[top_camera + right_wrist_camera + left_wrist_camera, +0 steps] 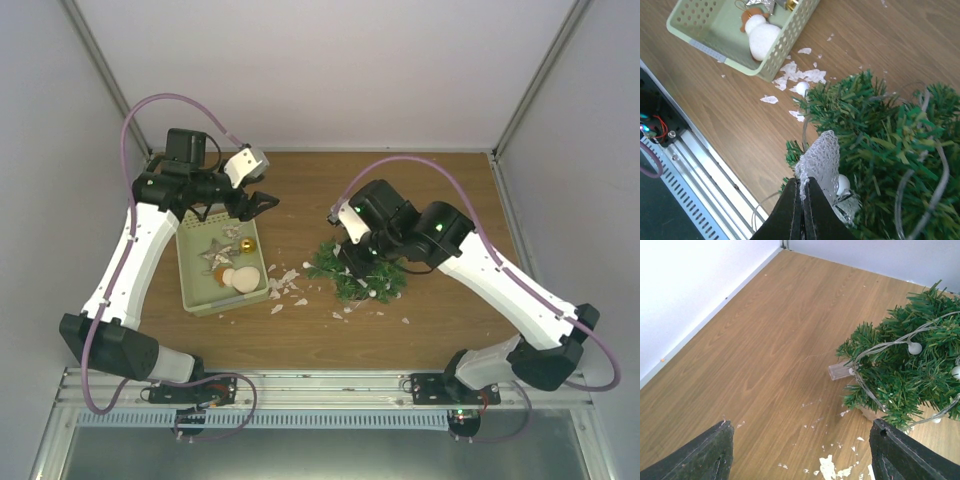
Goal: Decorate the small christmas tree
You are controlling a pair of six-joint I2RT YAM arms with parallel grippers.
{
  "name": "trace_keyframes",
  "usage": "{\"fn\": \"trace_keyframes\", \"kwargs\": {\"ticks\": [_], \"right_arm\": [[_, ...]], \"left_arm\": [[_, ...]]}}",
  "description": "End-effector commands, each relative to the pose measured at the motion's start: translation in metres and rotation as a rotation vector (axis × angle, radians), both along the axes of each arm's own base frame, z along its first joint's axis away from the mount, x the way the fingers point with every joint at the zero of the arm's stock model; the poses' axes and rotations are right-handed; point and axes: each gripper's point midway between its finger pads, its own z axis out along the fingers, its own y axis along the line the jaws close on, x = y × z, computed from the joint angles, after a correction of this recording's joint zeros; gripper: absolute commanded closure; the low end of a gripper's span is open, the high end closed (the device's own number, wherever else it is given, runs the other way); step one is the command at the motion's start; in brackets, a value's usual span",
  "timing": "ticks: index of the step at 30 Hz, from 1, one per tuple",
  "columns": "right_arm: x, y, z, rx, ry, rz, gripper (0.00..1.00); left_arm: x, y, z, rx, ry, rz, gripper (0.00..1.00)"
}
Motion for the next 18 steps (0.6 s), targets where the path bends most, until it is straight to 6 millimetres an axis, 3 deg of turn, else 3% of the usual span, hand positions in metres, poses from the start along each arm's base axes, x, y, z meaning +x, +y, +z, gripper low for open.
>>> {"fn": "trace_keyframes", "kwargs": {"ticks": [1, 14, 18], "right_arm": [[-0.006, -0.013, 0.010, -0.034, -0.009, -0.023, 0.99], [-0.029, -0.001, 0.017, -0.014, 0.023, 0.072, 0.99], [-0.032, 0.004, 0.031, 0.021, 0.002, 0.092, 0.99]], "left_arm": [[-0.004, 0.001, 0.010, -0.017, -0.044, -0.017, 0.26], [-0.001, 0.001, 0.011, -0.018, -0.044, -0.012, 0.26], [-0.002, 0.002, 0.013, -0.020, -0.047, -0.011, 0.25]]}}
